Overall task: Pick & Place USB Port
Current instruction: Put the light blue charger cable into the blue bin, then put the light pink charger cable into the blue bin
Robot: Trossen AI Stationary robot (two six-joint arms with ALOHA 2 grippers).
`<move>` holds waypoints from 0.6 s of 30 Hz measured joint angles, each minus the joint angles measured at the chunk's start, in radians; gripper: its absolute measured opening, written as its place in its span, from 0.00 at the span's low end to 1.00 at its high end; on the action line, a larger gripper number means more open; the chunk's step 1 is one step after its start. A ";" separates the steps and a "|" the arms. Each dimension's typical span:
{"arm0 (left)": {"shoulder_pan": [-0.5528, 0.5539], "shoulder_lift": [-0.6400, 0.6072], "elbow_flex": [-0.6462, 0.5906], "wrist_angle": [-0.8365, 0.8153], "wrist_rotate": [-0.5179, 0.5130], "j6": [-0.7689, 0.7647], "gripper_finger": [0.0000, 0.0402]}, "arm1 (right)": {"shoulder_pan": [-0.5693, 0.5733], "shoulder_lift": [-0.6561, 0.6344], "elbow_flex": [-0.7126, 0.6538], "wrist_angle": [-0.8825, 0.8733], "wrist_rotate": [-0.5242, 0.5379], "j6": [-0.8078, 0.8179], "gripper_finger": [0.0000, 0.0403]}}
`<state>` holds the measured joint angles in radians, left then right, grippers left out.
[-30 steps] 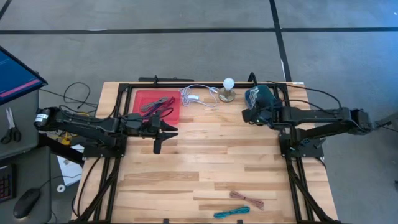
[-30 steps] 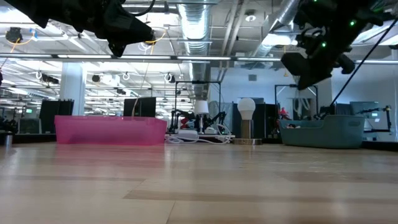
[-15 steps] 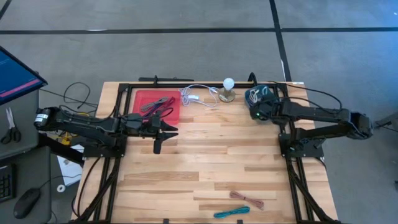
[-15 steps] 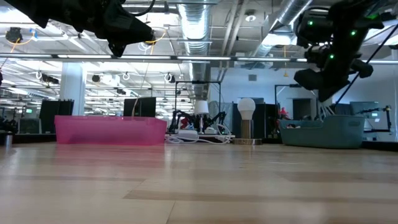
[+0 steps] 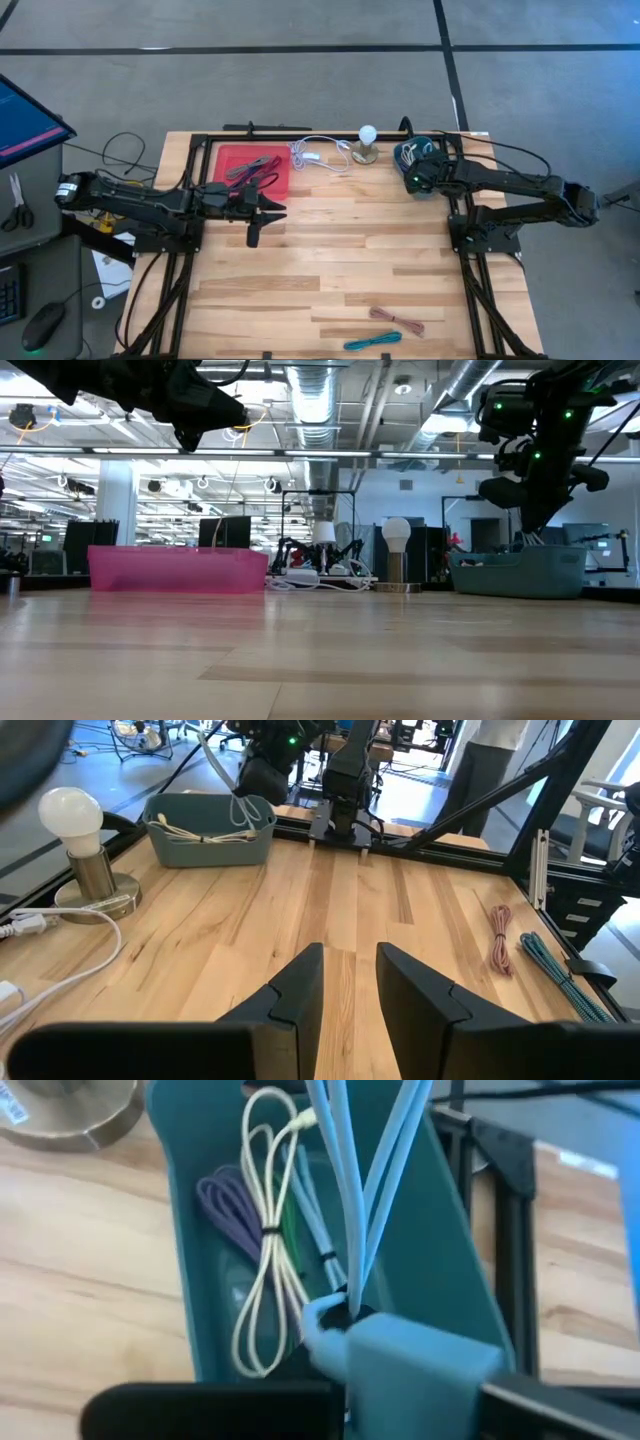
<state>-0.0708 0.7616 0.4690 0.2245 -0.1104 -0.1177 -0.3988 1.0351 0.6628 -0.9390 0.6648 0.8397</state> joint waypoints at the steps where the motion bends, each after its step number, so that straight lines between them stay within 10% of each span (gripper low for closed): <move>1: 0.000 0.000 0.000 0.000 0.000 0.000 0.24 | -0.003 0.000 0.000 0.000 -0.012 0.000 0.03; 18: 0.000 0.000 0.000 0.000 0.000 0.000 0.24 | -0.034 -0.002 0.068 0.005 -0.011 -0.125 0.29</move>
<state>-0.0708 0.7616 0.4690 0.2249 -0.1104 -0.1177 -0.4326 1.0328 0.7311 -0.9340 0.6535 0.7144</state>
